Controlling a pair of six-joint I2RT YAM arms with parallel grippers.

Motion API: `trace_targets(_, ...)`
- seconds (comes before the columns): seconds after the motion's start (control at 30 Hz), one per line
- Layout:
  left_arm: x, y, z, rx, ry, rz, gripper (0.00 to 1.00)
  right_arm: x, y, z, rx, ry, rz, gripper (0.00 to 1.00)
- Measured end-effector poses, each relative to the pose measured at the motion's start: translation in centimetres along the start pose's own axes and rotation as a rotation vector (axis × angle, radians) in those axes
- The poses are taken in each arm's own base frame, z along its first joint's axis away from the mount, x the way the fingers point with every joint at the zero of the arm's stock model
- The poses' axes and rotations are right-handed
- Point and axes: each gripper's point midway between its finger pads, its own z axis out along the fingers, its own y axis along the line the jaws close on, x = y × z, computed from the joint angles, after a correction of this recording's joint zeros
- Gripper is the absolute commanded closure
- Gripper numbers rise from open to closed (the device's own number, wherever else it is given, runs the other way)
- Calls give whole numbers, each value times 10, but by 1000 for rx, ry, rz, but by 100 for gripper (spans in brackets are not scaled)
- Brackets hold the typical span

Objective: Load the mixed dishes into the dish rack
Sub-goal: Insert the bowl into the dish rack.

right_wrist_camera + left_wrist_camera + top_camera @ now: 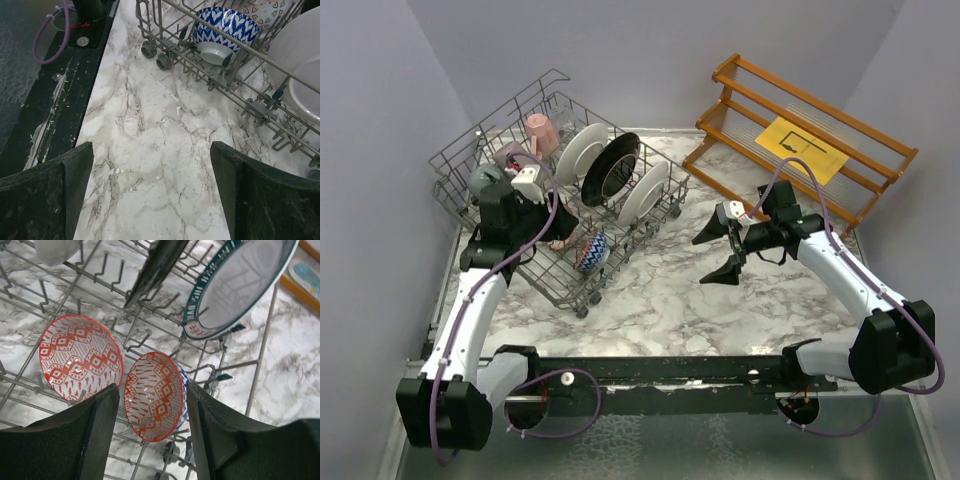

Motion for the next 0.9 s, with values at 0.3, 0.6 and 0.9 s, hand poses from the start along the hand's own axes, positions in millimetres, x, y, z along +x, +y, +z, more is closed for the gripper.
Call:
trace_targets(0.3, -9, 23, 22, -78, -135, -60, 45, 4, 0, 0, 6, 12, 7, 0)
trace_targets(0.6, 0, 37, 48, -86, -106, -97, 47, 7, -2, -1, 16, 27, 8, 0)
trace_targets(0.9, 41, 45, 71, -116, -15, -126, 54, 10, -3, 0, 16, 32, 17, 0)
